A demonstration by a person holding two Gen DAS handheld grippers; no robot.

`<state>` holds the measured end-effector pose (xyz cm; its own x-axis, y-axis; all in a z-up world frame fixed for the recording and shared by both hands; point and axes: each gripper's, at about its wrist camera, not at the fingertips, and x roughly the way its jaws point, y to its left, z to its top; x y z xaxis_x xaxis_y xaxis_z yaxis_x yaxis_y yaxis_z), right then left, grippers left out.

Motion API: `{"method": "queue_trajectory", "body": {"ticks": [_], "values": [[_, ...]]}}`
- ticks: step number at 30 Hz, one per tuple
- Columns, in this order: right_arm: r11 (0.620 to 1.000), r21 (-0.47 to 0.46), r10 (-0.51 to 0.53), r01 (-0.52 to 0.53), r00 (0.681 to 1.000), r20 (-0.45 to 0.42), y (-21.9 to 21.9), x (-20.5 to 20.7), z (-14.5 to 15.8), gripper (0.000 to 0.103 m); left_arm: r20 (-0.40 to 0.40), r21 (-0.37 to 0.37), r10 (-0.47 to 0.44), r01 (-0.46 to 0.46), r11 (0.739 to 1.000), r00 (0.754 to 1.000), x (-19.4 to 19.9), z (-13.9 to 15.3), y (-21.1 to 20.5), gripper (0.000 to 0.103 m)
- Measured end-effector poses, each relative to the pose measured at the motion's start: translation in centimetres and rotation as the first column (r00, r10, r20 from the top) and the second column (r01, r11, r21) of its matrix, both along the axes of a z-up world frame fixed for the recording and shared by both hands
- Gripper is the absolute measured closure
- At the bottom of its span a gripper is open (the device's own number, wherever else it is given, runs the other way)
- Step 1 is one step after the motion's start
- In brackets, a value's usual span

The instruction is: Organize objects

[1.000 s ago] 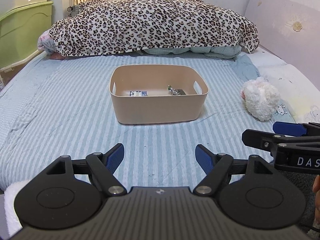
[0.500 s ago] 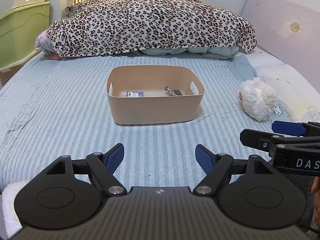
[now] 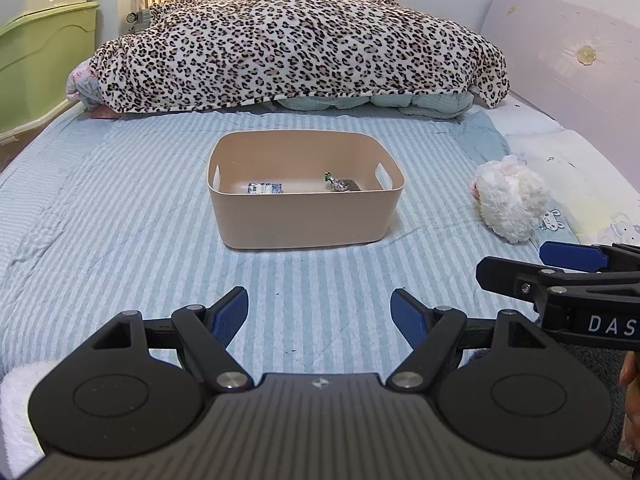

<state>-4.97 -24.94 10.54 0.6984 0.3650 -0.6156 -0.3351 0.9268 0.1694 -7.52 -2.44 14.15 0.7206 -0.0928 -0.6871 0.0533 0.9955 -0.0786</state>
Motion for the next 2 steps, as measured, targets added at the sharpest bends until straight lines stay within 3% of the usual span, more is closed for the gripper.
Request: {"method": "queue_trajectory", "body": {"ticks": [2], "values": [[1.0,0.0,0.002,-0.002,1.0,-0.003,-0.05,0.14,0.0,0.018,-0.001,-0.002,0.001,-0.001,1.0,1.0,0.05,-0.06,0.05,0.024]]}}
